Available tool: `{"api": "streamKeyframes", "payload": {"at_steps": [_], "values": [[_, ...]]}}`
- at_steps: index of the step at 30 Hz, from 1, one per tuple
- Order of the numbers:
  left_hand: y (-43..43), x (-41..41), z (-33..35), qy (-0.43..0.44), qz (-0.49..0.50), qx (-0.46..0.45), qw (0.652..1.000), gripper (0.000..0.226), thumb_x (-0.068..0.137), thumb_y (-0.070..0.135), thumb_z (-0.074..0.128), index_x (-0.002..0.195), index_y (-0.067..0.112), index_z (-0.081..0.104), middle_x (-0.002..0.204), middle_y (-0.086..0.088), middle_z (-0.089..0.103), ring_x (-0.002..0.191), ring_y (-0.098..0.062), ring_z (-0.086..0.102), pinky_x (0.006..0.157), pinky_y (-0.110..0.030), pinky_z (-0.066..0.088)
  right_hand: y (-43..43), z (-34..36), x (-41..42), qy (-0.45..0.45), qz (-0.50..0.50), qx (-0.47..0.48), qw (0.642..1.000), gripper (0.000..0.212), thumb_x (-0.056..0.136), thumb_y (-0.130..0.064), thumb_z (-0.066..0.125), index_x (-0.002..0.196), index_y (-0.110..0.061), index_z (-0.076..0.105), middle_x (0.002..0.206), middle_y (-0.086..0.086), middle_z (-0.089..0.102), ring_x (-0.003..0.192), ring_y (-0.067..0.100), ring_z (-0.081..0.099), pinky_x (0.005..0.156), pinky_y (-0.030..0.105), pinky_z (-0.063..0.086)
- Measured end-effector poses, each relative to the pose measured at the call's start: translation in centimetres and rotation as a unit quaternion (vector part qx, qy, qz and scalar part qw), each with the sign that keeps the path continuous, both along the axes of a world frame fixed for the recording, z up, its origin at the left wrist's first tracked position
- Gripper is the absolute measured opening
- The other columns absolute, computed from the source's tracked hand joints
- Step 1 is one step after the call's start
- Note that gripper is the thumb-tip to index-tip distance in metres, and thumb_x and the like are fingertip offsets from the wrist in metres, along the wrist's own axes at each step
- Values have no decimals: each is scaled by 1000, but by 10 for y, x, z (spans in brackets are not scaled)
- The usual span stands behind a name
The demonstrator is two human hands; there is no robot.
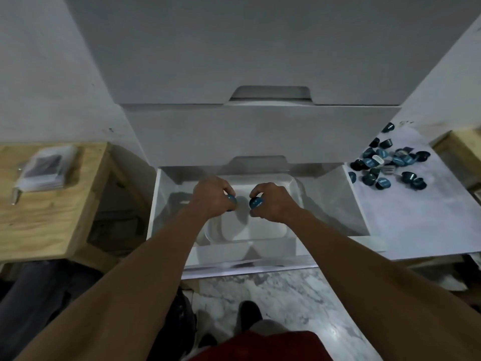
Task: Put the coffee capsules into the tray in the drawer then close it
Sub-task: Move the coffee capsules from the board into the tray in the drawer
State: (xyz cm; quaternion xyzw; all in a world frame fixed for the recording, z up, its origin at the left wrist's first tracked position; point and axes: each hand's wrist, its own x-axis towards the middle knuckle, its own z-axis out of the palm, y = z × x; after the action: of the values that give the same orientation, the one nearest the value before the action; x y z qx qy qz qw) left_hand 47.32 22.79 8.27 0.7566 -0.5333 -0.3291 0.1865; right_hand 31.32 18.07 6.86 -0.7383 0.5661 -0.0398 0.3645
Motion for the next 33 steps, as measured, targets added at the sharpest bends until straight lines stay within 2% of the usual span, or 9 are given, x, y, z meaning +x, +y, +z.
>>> {"api": "streamKeyframes", "payload": {"at_steps": [4, 7, 12, 16, 18, 23, 27, 30, 33], "values": [[0, -3, -8, -77, -66, 43, 994, 25, 64, 16, 83, 85, 18, 69, 92, -1, 65, 79, -18, 61, 74, -27, 50, -6, -6, -4, 26, 82, 4, 996, 36, 71, -15, 79, 104, -19, 66, 114, 5, 61, 91, 21, 59, 83, 32, 54], [4, -1, -14, -65, -95, 105, 988, 26, 65, 15, 83, 83, 23, 67, 93, 2, 60, 79, -15, 57, 63, -23, 44, -9, -8, -8, 9, 111, 63, 992, 44, 70, -10, 79, 109, -20, 62, 107, 4, 55, 81, 22, 62, 73, 33, 59], [7, 7, -20, -65, -115, 128, 983, 32, 65, 19, 83, 93, 19, 68, 98, -1, 65, 86, -16, 60, 70, -24, 47, -8, -8, -4, 31, 146, 93, 984, 41, 68, -8, 81, 102, -16, 62, 108, 9, 56, 79, 26, 68, 72, 39, 60], [6, 5, -21, -71, -137, 131, 979, 28, 65, 13, 83, 87, 19, 66, 97, -3, 64, 86, -19, 61, 71, -26, 50, 0, -9, -2, 60, 165, 90, 980, 40, 71, -1, 75, 107, -15, 64, 97, 1, 51, 77, 20, 60, 55, 18, 48], [8, 3, -21, -83, -151, 135, 976, 28, 66, 12, 82, 87, 20, 65, 98, -4, 63, 87, -22, 62, 73, -28, 52, 2, -12, 1, 80, 171, 79, 979, 43, 70, 3, 72, 107, -18, 64, 100, 0, 51, 84, 20, 56, 58, 19, 45], [12, 2, -25, -110, -178, 140, 968, 32, 67, 17, 82, 96, 17, 67, 99, -6, 64, 86, -23, 61, 71, -26, 47, 6, -23, 5, 79, 144, 107, 981, 38, 70, 8, 70, 100, -13, 67, 102, 11, 66, 81, 27, 68, 76, 40, 60], [12, 3, -24, -107, -179, 154, 966, 36, 65, 16, 84, 96, 18, 67, 94, -4, 61, 85, -22, 60, 70, -26, 46, 7, -23, 7, 71, 136, 114, 982, 30, 73, 6, 69, 97, -11, 70, 96, 10, 66, 75, 25, 70, 72, 35, 60], [10, 3, -23, -116, -188, 159, 962, 39, 60, 17, 87, 94, 18, 68, 95, -5, 64, 83, -22, 60, 68, -26, 46, 7, -22, 8, 87, 143, 102, 981, 28, 75, 6, 66, 97, -11, 71, 94, 13, 69, 60, 18, 65, 58, 25, 56], [11, 3, -25, -120, -189, 166, 960, 39, 59, 18, 87, 94, 14, 68, 96, -6, 66, 82, -22, 61, 69, -27, 48, 8, -22, 9, 89, 150, 98, 980, 27, 76, 7, 65, 98, -8, 72, 92, 14, 71, 69, 22, 69, 68, 29, 59]]}}
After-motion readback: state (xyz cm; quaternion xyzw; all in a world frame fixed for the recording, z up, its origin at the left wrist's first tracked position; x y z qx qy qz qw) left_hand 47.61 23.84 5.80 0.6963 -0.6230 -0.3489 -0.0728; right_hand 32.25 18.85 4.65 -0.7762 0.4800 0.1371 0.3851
